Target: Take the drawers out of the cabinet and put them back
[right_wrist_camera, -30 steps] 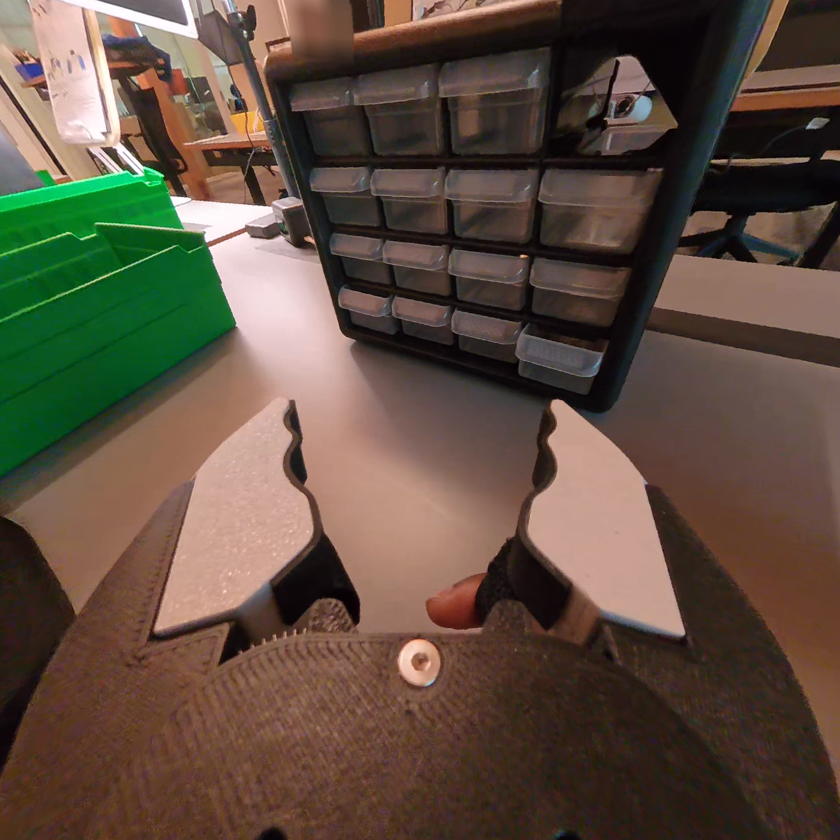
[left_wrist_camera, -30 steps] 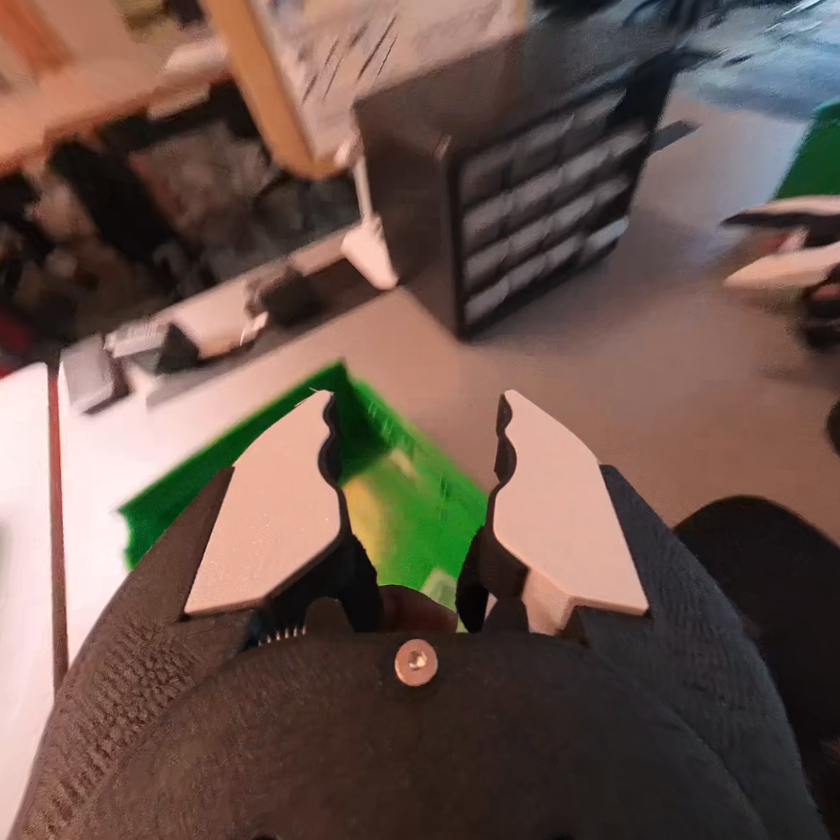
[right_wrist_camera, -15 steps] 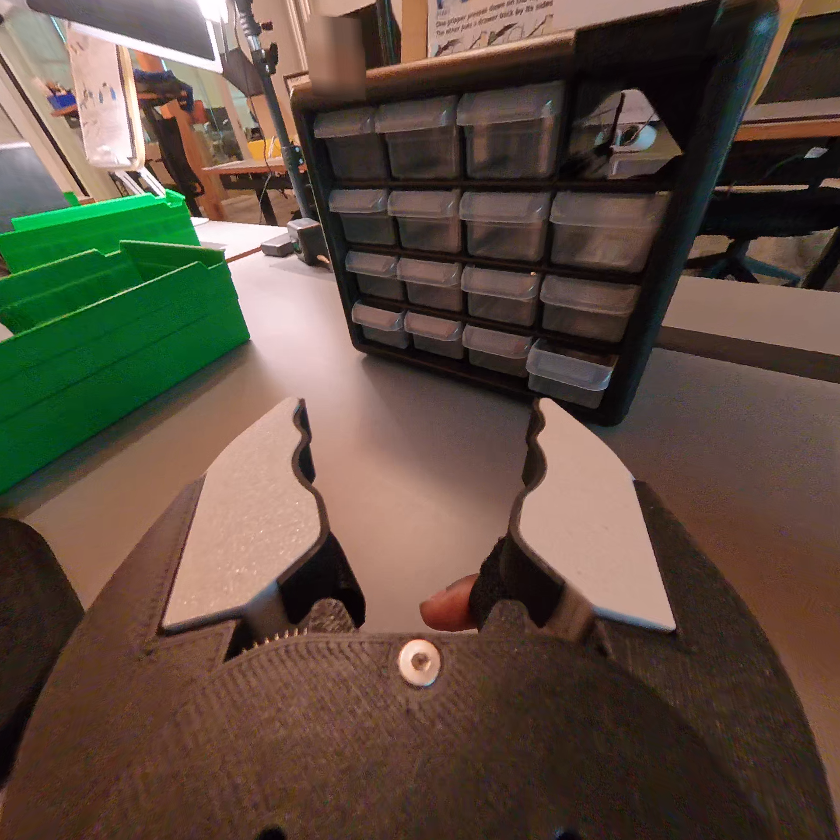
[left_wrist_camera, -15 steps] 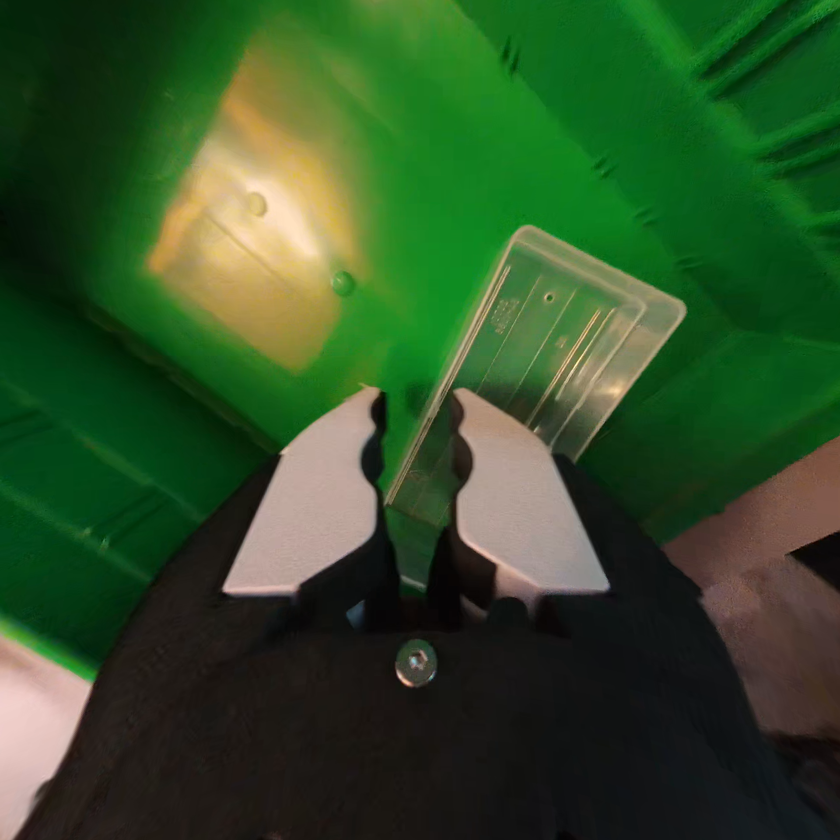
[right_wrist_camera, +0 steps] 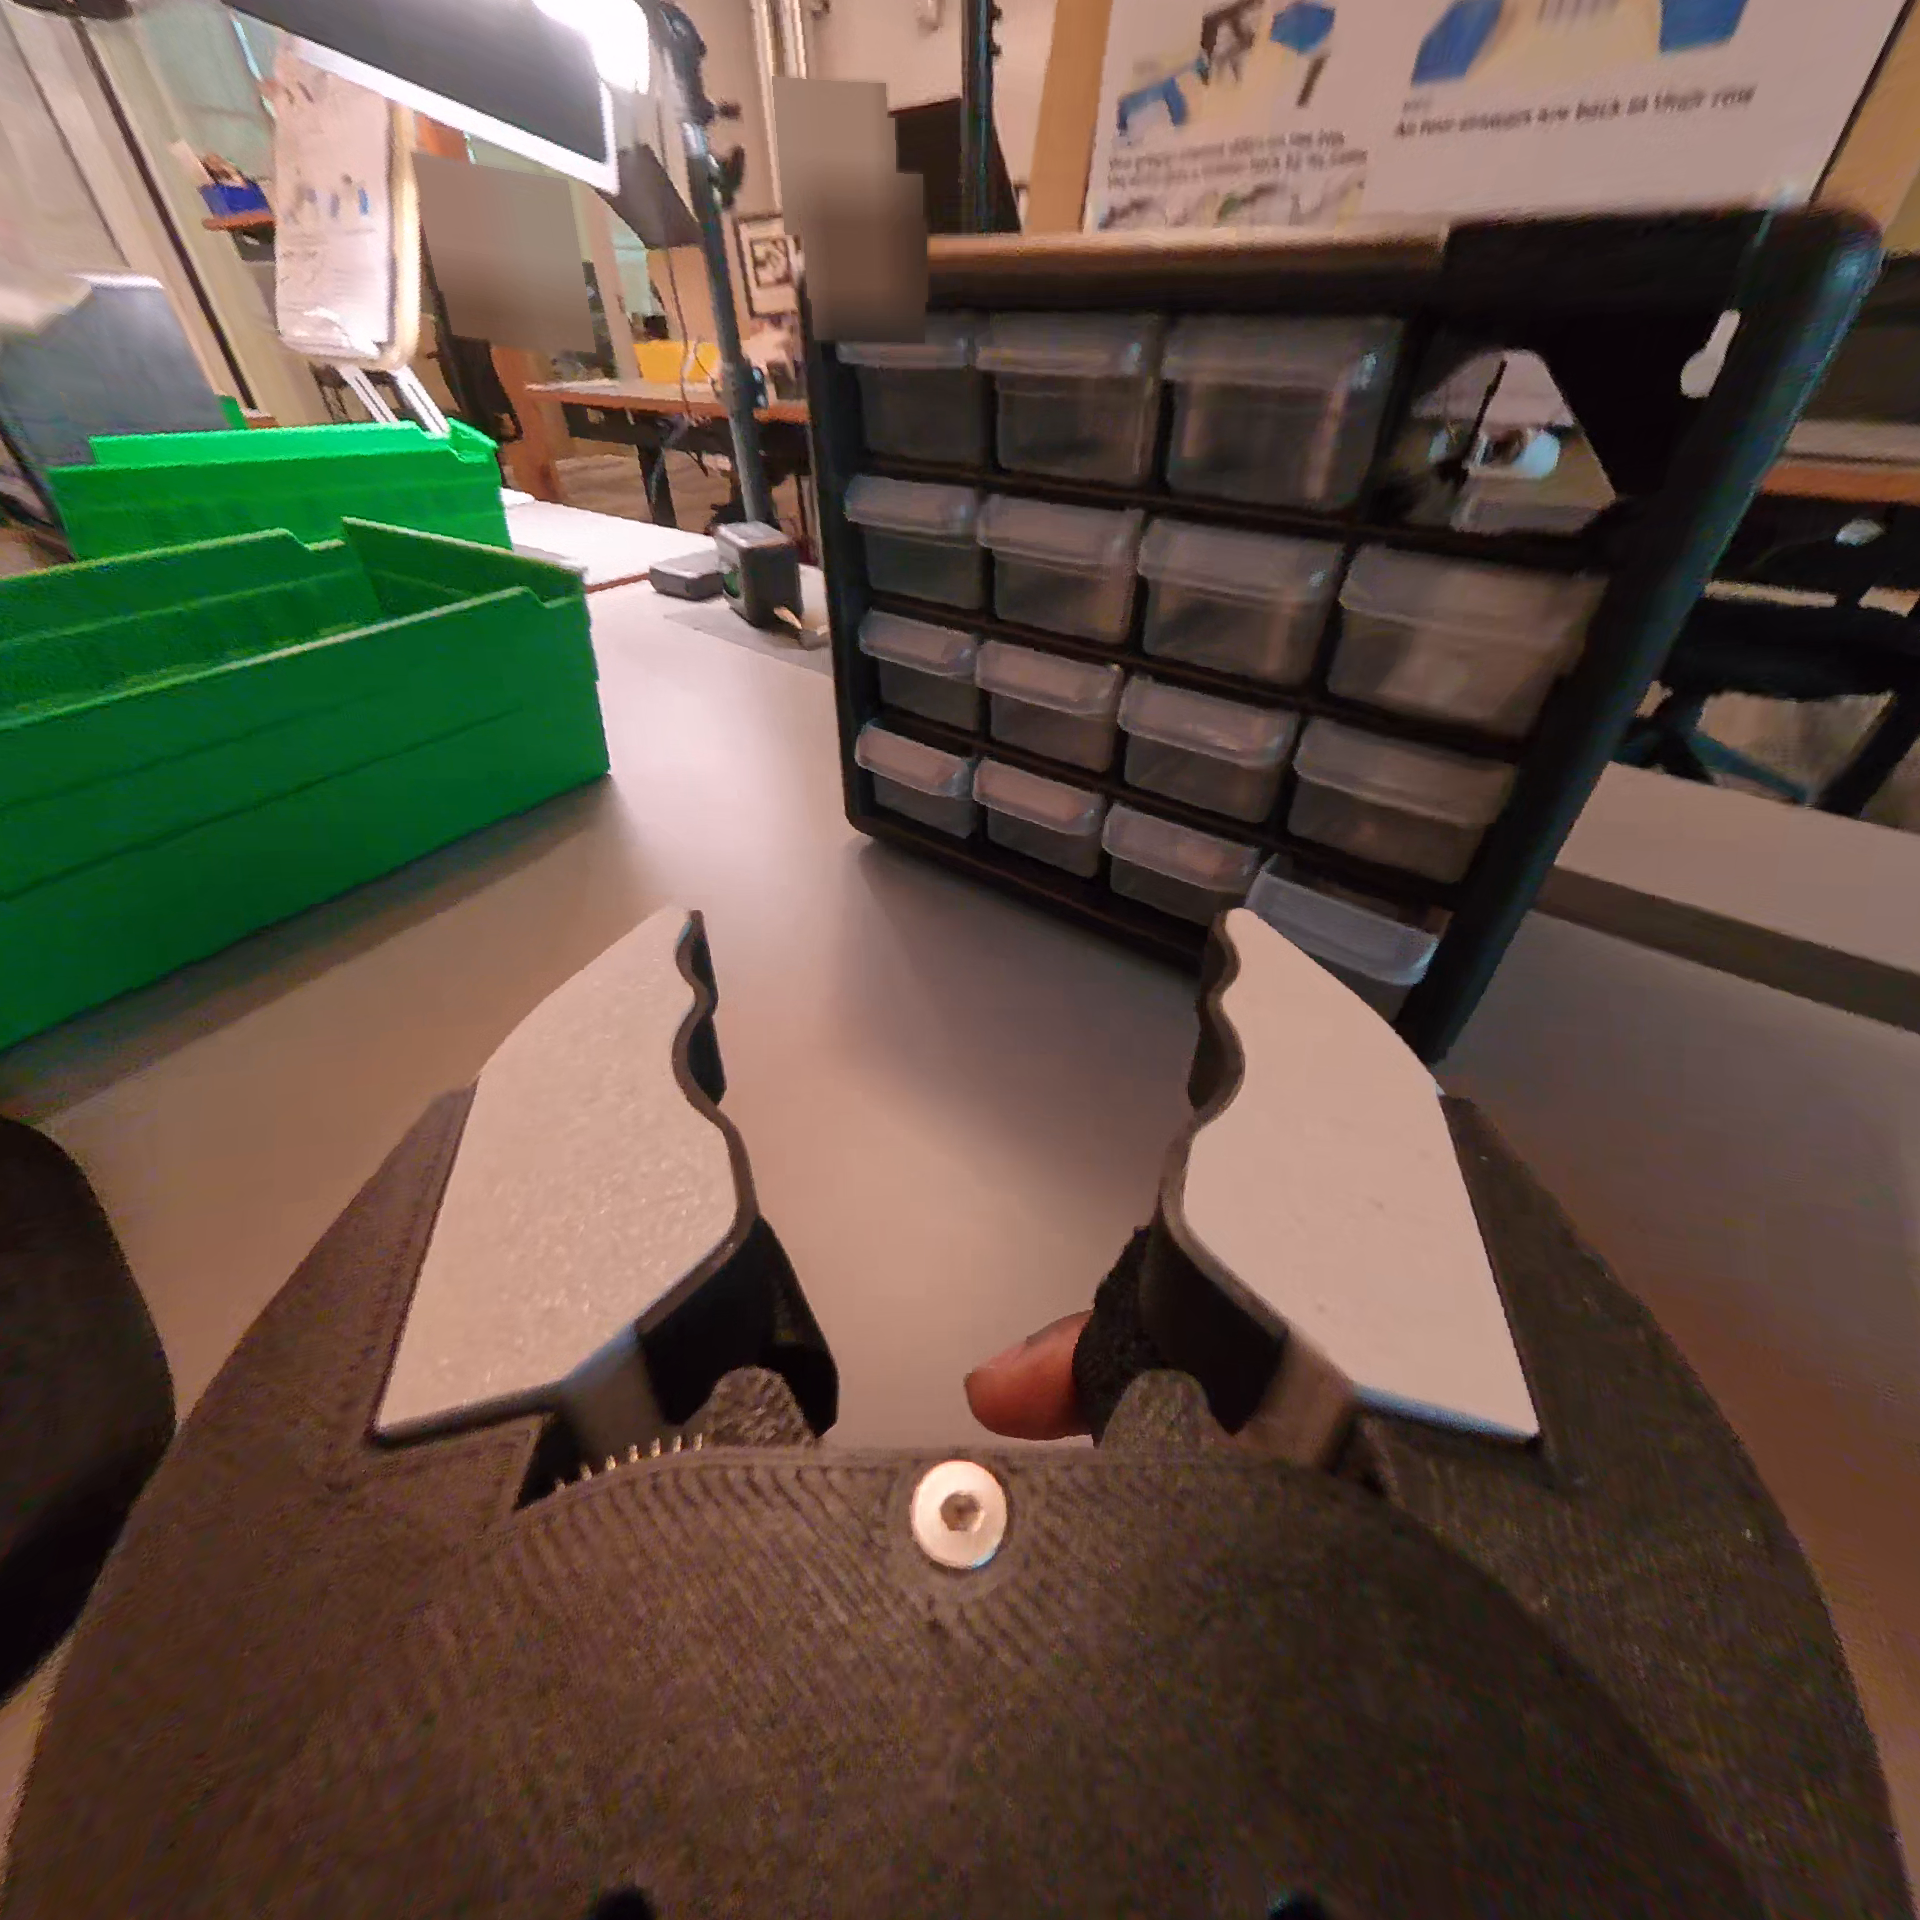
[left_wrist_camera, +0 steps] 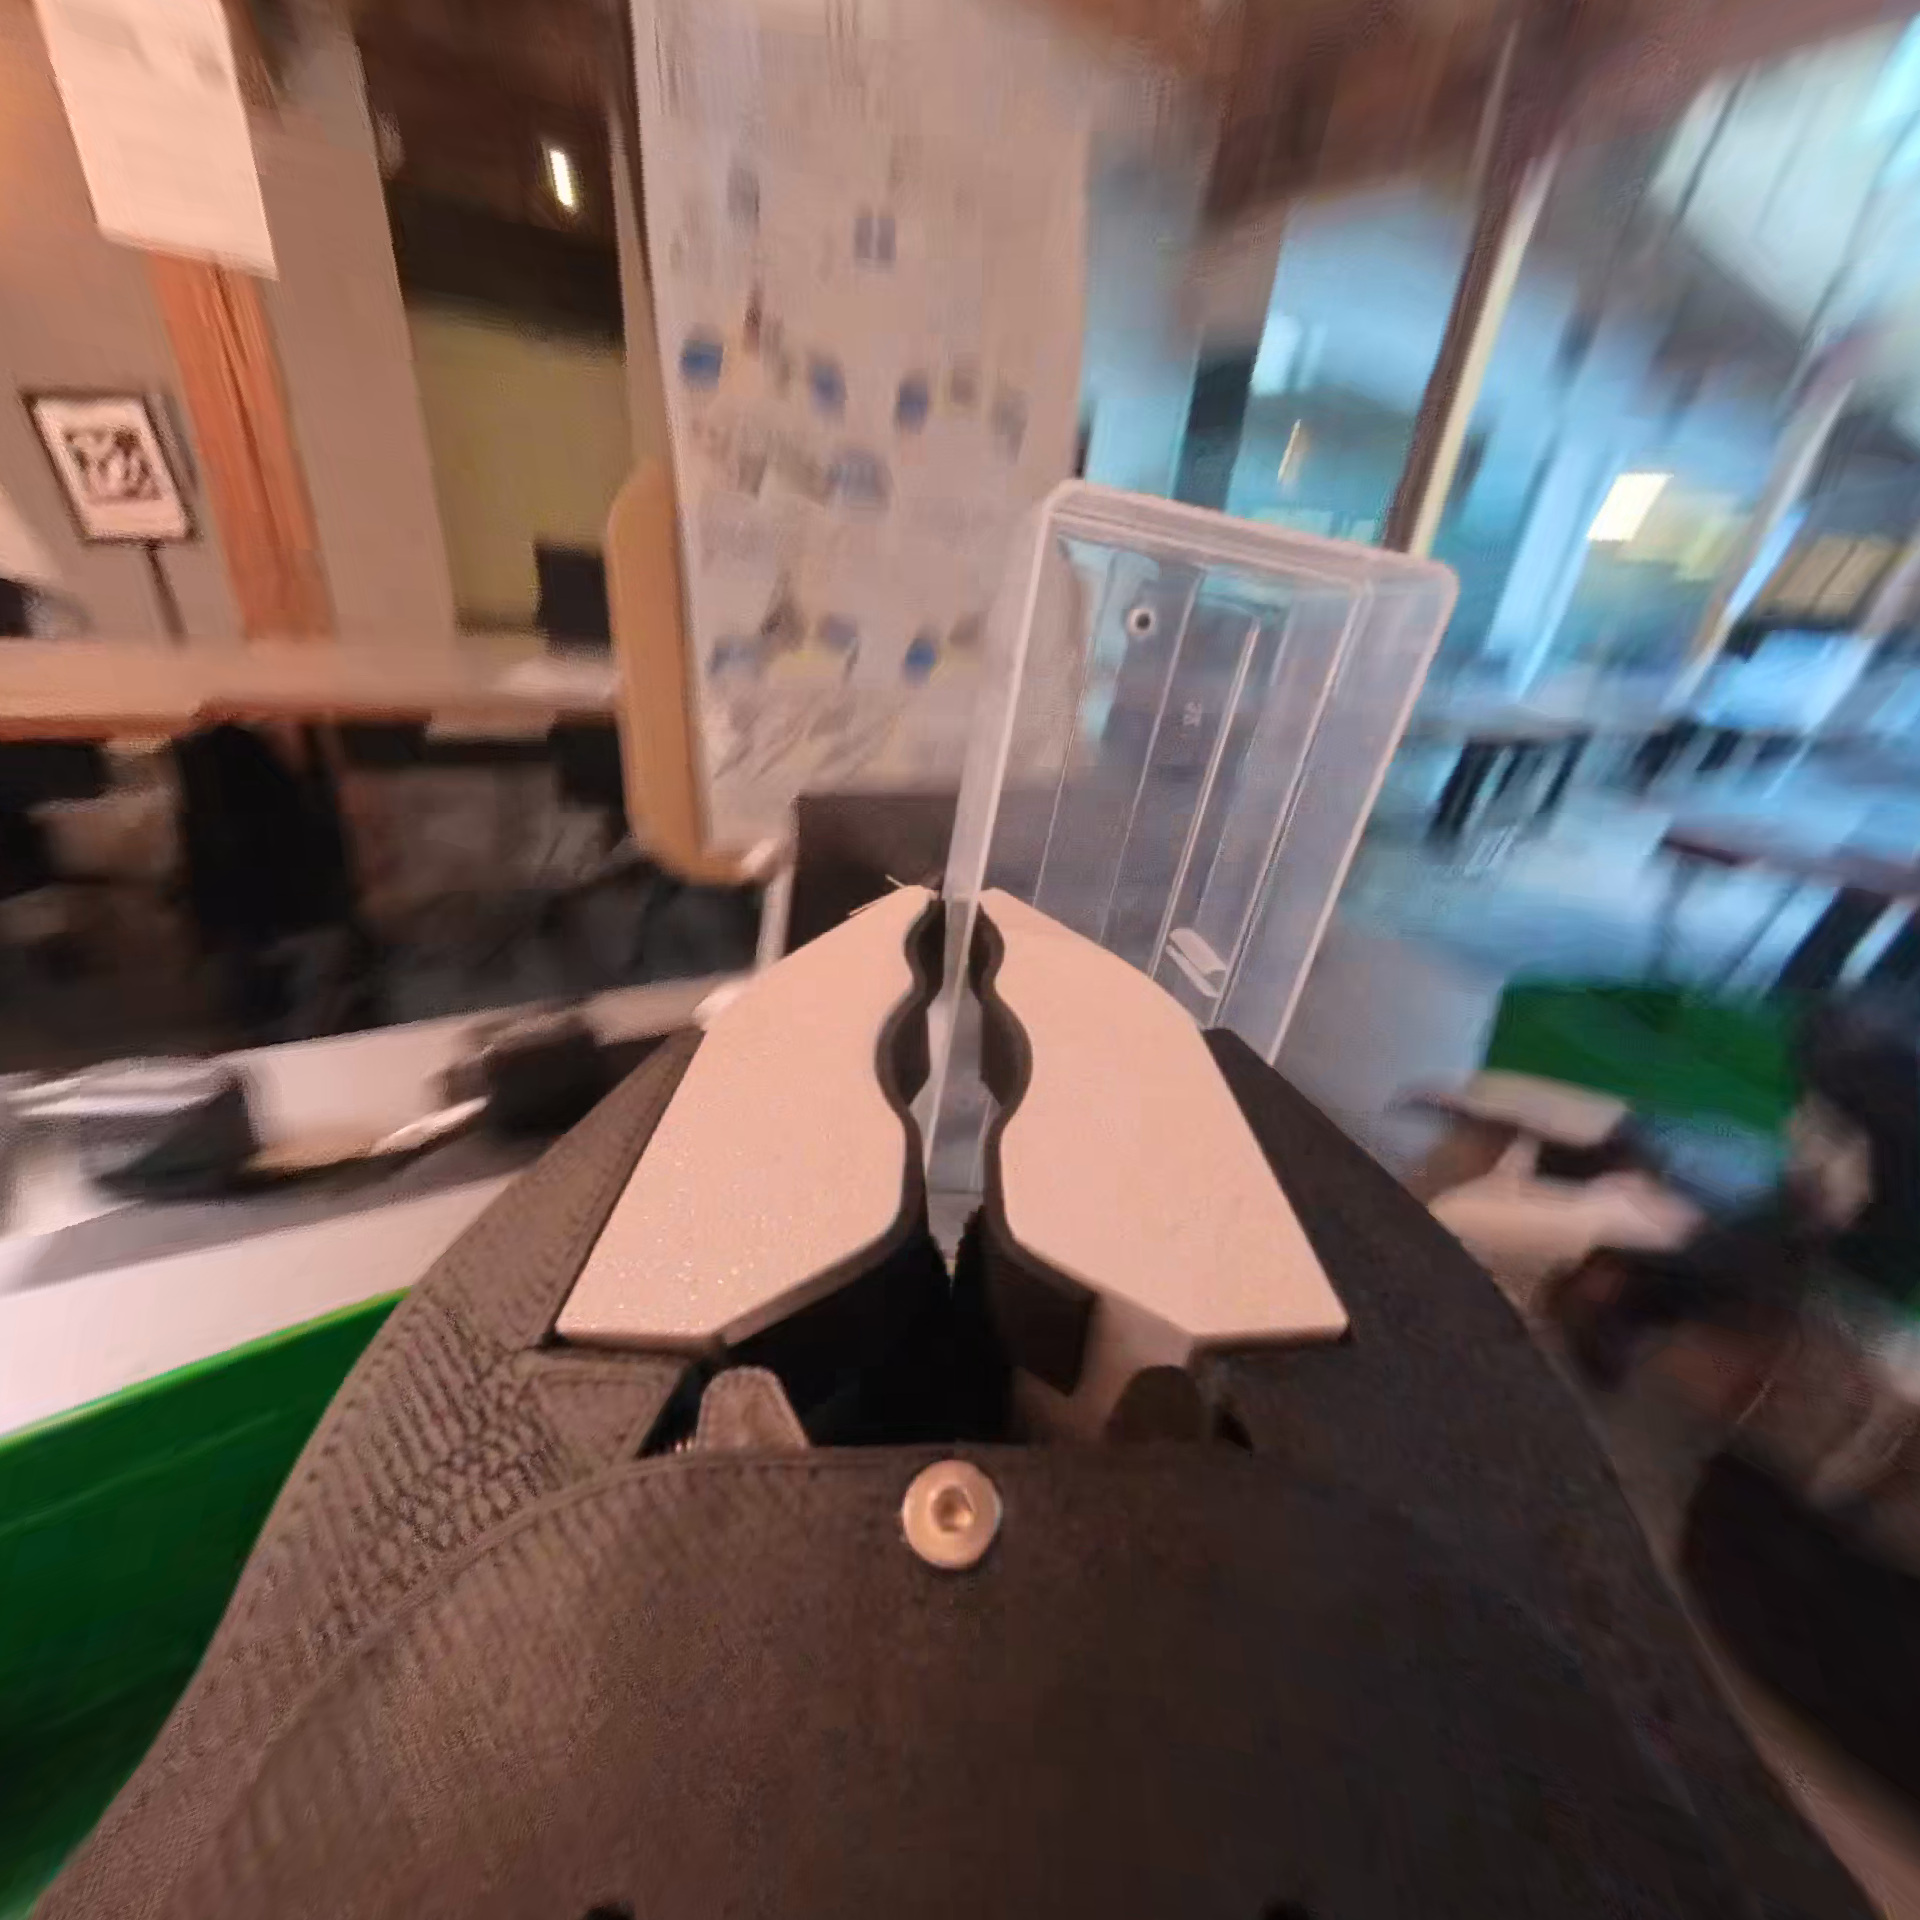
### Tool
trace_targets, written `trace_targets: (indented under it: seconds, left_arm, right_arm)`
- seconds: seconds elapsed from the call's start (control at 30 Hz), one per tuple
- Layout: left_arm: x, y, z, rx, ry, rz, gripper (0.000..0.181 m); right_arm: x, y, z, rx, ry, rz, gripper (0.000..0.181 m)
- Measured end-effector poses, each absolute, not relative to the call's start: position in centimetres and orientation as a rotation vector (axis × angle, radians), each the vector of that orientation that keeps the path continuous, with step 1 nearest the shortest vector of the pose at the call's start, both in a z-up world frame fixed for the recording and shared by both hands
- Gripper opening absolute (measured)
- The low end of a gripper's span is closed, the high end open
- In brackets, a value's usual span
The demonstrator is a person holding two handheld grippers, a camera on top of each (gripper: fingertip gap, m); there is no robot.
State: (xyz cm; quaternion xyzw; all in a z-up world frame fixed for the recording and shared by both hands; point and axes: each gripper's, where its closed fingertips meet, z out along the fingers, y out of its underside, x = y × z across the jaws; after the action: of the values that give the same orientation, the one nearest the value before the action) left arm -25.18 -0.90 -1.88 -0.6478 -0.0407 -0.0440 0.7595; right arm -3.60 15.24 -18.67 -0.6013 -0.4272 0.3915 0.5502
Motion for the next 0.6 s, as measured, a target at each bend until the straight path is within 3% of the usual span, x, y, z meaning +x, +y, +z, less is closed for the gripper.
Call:
trace_targets:
  seconds: [0.1,0.27,0.37,0.5,0.6]
  left_arm:
    - [-20.1,1.6,-2.0,-1.188,-0.24,-0.397,0.004]
    - [-14.6,6.9,-7.1,-1.128,-0.542,-0.9,0.004]
    - [-13.1,8.6,-9.5,-1.125,-0.667,-1.044,0.004]
    - [-9.5,9.5,-11.5,-1.144,-0.748,-1.238,0.004]
    - [-7.0,9.9,-12.5,-1.205,-0.73,-1.294,0.004]
  right_arm:
    - [-3.4,14.4,-17.0,-1.307,-0.996,0.932,0.088]
    - [-2.4,11.7,-13.6,-0.949,-1.011,0.74,0.081]
    - [-2.1,9.5,-12.5,-0.709,-1.048,0.507,0.076]
    - [-2.8,8.2,-12.7,-0.486,-1.081,0.097,0.087]
    - [-2.9,7.6,-12.5,-0.394,-1.062,-0.046,0.085]
